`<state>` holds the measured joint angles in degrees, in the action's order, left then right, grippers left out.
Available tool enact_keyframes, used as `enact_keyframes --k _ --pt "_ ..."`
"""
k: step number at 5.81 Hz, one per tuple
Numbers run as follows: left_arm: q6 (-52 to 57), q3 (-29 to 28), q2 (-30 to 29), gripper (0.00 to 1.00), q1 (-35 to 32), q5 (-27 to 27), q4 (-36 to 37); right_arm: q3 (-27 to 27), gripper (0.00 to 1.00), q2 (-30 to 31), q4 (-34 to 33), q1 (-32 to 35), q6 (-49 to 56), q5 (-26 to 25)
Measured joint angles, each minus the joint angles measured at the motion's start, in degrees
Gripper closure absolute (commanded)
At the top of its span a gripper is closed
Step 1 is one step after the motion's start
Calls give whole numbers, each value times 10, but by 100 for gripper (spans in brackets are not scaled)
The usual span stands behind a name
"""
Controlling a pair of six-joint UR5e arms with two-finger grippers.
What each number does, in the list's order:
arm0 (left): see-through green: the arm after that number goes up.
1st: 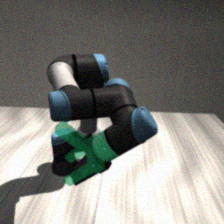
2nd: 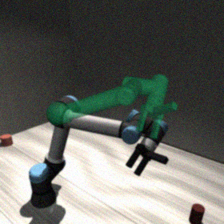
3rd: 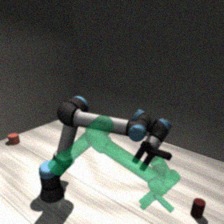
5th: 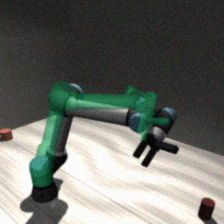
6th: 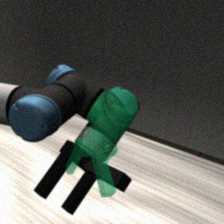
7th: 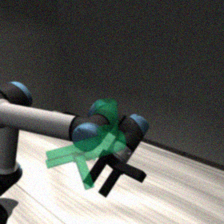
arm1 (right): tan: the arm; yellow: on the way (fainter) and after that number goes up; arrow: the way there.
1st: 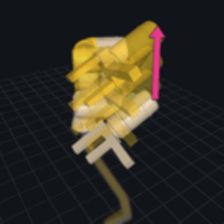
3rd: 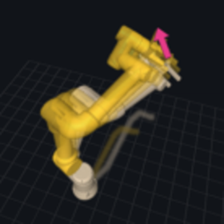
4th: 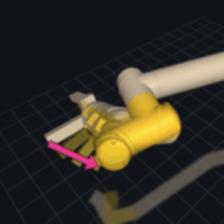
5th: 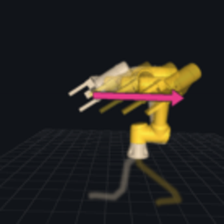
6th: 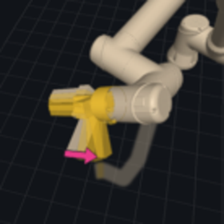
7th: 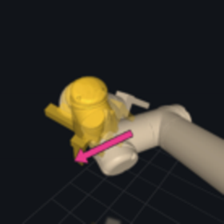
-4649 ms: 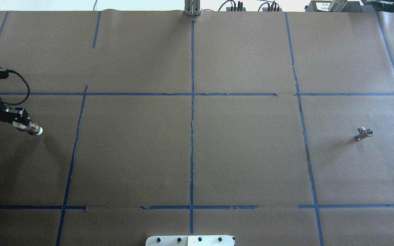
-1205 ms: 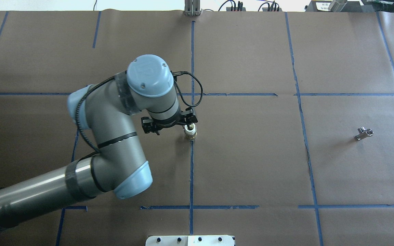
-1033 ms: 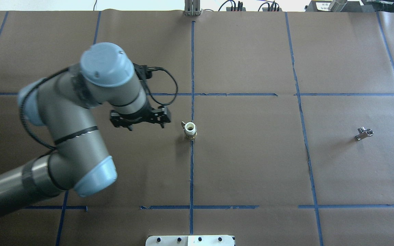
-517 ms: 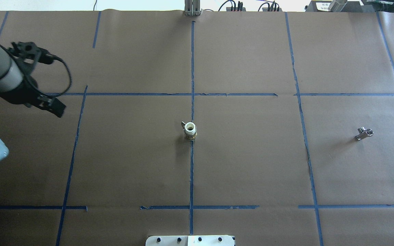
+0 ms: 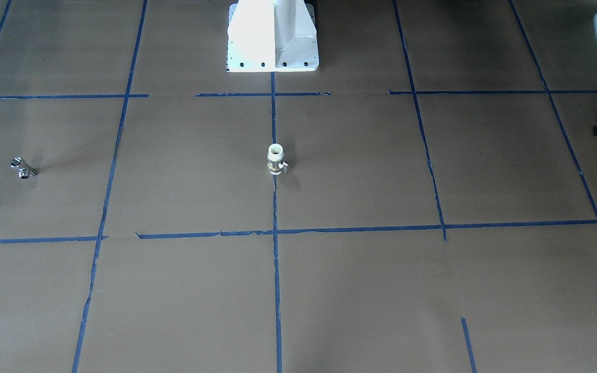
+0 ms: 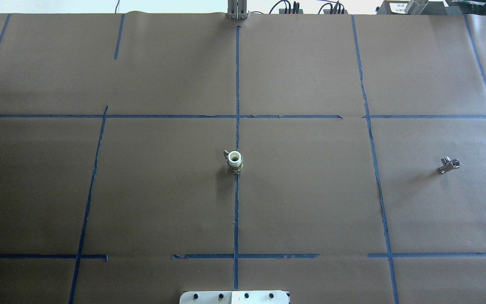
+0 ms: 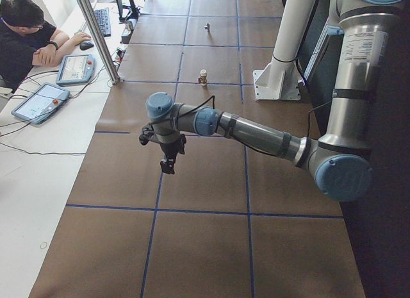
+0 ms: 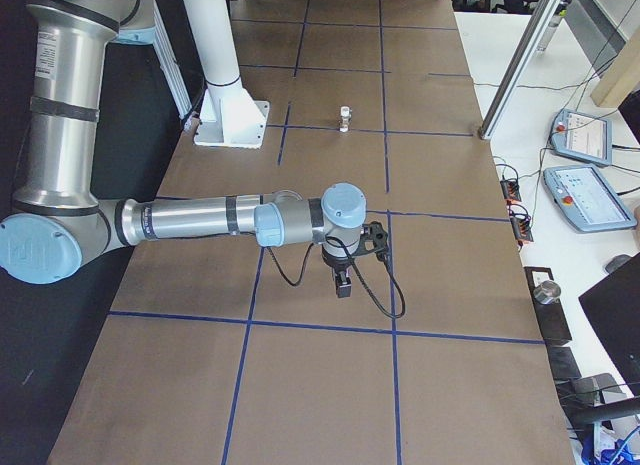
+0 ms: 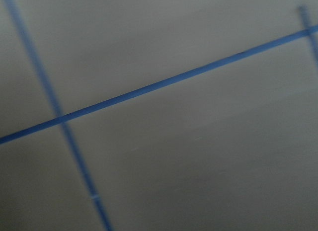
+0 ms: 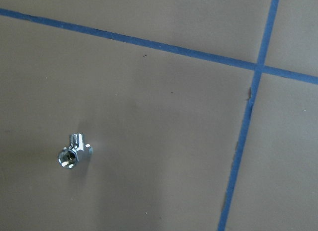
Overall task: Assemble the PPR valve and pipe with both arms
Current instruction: 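Lower the right gripper onto the chrome tee fitting and grasp it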
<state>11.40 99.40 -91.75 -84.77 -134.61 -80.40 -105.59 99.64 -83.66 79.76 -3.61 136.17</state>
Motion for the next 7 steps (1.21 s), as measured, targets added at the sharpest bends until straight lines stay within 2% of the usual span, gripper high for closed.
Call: enact_keyframes --k 1,2,4,5,7 --pt "53 -23 26 0 -42 -5 -10 1 0 0 74 -53 -112 -20" --pt "69 -29 36 0 -57 -7 -15 4 0 6 150 -113 -212 -59" --pt "73 -30 39 0 -62 -8 -17 34 0 10 267 -196 -336 -111" --pt "73 -29 39 0 -62 -8 -18 41 0 -6 287 -223 -393 -121" --pt "73 -25 39 0 -62 -8 -17 56 1 -20 294 -250 -417 -141"
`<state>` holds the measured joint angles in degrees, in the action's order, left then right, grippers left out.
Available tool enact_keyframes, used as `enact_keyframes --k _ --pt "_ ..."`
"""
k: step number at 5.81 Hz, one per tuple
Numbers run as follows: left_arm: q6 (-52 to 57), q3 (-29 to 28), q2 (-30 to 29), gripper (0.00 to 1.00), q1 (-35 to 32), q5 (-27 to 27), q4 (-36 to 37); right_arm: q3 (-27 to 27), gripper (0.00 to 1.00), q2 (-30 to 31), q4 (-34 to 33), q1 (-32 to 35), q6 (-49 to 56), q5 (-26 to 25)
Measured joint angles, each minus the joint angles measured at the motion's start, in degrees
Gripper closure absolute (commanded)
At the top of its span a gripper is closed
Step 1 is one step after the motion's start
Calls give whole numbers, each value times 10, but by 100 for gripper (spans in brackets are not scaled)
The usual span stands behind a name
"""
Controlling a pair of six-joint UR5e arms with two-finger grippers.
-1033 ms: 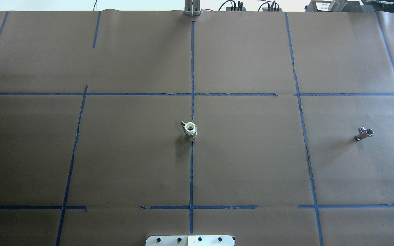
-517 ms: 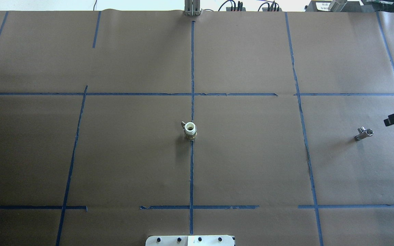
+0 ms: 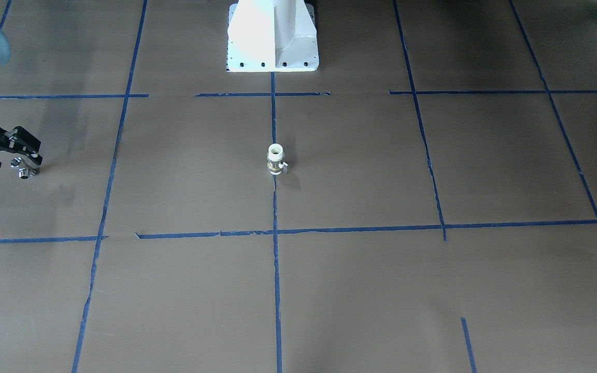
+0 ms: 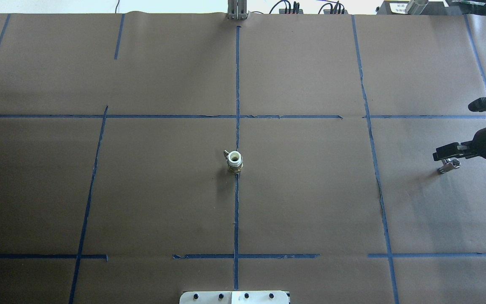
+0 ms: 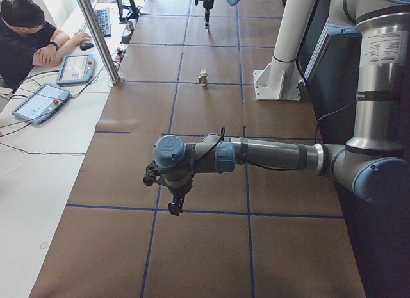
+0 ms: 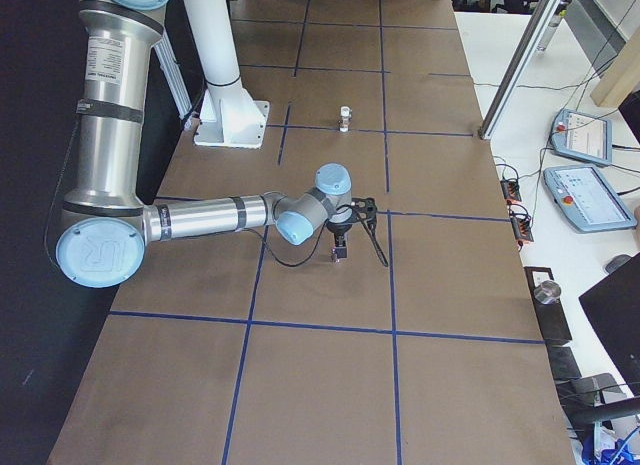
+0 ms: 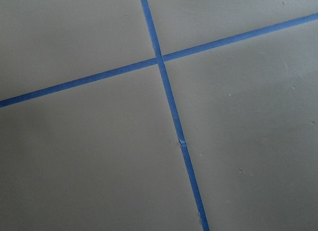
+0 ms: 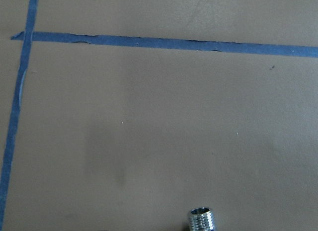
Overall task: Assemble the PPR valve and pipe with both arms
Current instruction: 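Lower the right gripper onto the chrome tee fitting and grasp it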
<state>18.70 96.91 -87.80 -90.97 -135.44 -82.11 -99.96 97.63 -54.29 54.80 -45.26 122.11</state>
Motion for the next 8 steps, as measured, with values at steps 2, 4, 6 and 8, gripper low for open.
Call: enact_keyframes --k 2,4,6,8 --pt "-9 2 0 0 0 0 0 10 2 4 0 -5 3 -6" --pt "-15 2 0 0 0 0 0 17 9 5 0 -7 3 -6" --pt "-16 2 0 0 0 -6 0 18 91 6 -1 -8 3 -5" --pt "-17 1 0 0 0 -22 0 18 100 10 0 -10 4 -4"
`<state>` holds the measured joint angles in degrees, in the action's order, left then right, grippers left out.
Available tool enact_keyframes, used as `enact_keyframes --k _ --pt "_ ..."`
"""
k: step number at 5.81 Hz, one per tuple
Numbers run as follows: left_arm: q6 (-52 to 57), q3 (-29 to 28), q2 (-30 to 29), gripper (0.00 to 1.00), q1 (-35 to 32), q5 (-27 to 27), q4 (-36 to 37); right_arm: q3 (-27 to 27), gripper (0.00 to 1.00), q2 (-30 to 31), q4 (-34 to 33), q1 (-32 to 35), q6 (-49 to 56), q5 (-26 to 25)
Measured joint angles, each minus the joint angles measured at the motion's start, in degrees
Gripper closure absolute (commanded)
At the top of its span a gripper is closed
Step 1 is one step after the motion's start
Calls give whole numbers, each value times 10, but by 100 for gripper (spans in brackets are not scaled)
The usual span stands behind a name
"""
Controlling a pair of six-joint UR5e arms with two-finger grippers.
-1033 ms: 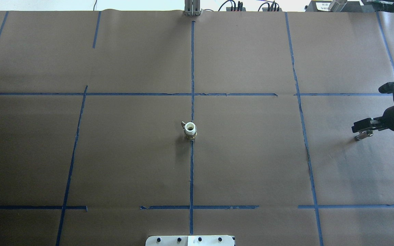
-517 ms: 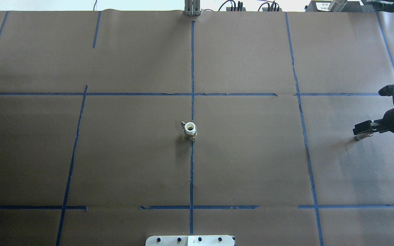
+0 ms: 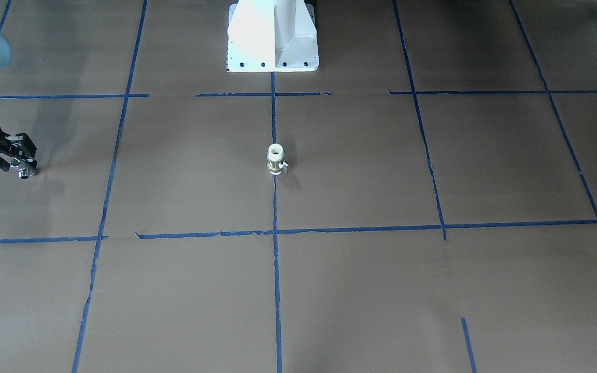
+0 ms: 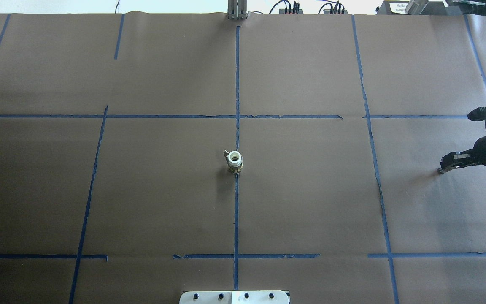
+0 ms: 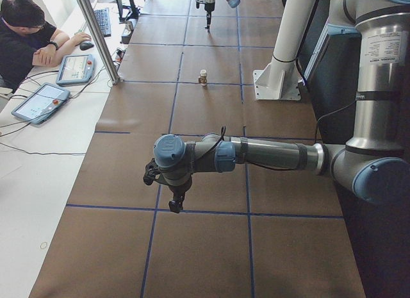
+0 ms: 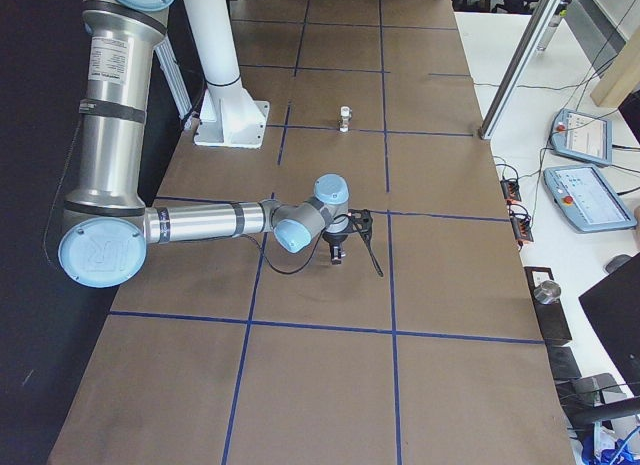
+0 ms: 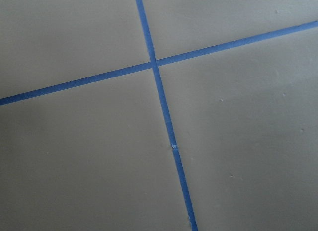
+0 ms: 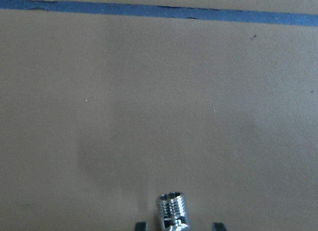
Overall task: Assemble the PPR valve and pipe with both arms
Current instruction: 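Lower the right gripper onto the chrome tee fitting and grasp it, then carry the chrome fitting with the right gripper above the valve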
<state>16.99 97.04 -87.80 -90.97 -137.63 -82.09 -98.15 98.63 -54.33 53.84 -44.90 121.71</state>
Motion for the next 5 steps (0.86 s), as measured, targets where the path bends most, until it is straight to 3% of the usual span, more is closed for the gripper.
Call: enact_keyframes --k 4,5 --pt "-3 1 5 0 -1 -1 1 -8 100 -18 -15 -4 -3 6" --pt "-18 1 9 0 -1 2 1 -18 100 -52 -60 -4 -7 8"
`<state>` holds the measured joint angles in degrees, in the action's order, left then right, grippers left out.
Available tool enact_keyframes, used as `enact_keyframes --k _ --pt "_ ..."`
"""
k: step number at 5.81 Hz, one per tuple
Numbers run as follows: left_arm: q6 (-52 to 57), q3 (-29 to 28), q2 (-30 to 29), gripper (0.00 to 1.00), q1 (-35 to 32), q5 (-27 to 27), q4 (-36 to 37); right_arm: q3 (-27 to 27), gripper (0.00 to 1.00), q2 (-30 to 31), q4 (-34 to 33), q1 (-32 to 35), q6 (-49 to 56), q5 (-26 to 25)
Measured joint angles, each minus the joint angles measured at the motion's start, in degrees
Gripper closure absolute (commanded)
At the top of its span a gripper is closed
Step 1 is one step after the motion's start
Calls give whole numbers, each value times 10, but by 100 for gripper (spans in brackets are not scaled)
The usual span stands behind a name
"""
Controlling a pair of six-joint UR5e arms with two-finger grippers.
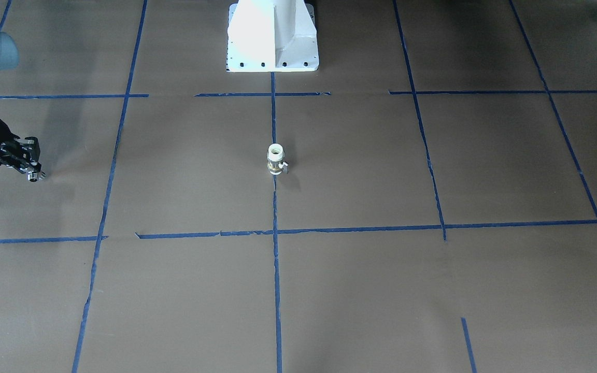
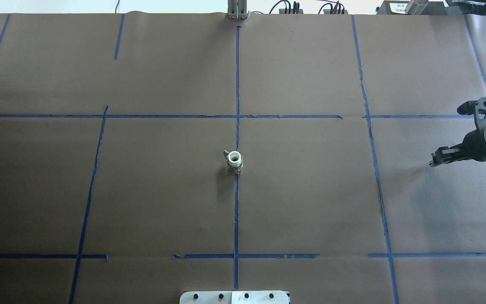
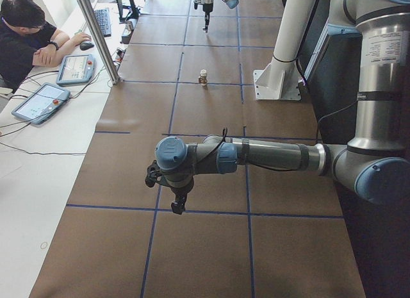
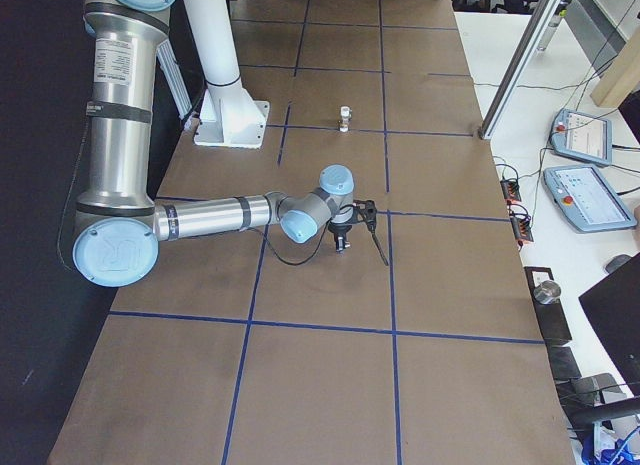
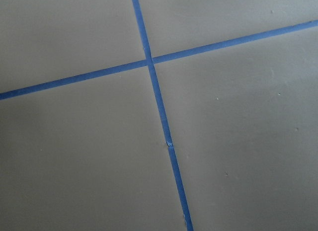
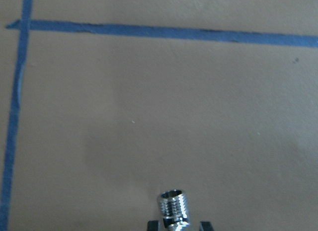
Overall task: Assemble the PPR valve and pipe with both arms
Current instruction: 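Carry the chrome fitting with the right gripper above the valve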
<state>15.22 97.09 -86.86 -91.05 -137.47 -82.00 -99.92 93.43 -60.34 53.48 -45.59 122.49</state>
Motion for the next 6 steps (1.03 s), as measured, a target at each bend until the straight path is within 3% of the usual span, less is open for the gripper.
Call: enact_keyframes --k 3,6 --pt "-25 1 14 0 0 18 -3 -77 100 -170 -226 -27 -138 -4" --pt "-28 3 14 0 0 19 -4 -83 100 -390 -384 -139 -425 -79"
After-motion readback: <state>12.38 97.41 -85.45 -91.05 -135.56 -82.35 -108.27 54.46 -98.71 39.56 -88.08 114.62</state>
